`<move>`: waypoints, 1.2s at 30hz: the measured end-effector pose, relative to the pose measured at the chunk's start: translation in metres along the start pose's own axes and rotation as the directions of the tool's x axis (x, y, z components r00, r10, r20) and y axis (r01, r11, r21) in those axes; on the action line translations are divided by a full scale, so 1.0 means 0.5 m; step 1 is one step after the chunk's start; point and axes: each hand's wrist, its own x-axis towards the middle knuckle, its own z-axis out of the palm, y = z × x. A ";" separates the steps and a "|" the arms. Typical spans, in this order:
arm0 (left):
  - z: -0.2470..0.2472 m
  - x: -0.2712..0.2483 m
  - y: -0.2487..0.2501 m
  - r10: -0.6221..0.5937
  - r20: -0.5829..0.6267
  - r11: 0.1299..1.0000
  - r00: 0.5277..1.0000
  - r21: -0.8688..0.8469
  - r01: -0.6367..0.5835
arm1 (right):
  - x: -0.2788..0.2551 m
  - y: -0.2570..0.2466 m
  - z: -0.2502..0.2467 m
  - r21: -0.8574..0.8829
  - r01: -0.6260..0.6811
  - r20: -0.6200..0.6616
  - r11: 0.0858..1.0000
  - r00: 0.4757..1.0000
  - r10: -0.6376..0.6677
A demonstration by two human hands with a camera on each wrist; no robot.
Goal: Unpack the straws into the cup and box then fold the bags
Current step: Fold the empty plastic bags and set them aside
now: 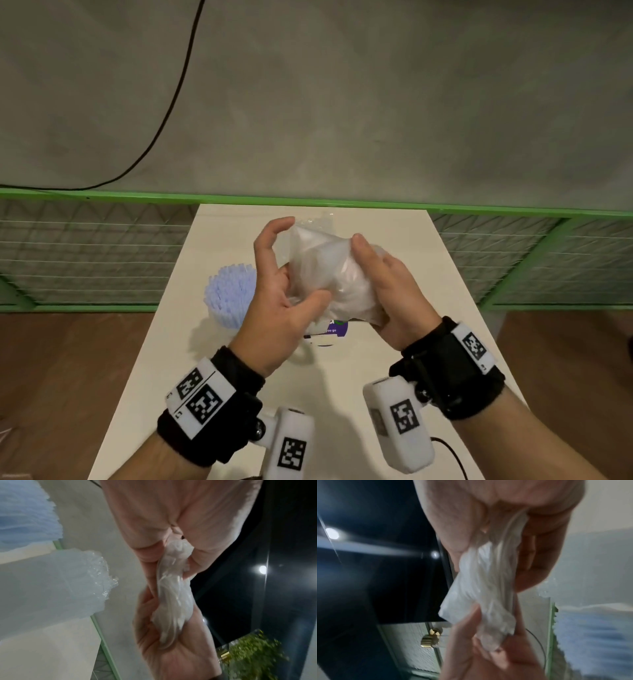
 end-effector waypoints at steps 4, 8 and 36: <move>-0.030 0.005 0.014 -0.169 0.086 0.986 0.982 0.008 0.169 | 0.000 -0.021 -0.030 -0.253 0.292 0.012 0.922 0.954 -0.299; -0.040 0.025 0.032 -0.329 0.243 0.926 0.912 0.270 0.262 | -0.006 -0.057 -0.036 -0.490 0.418 0.266 0.765 0.907 -0.326; 0.021 0.028 -0.015 -0.243 0.107 0.969 0.964 0.077 0.236 | -0.003 -0.027 -0.103 -0.258 0.052 0.341 0.965 0.939 0.040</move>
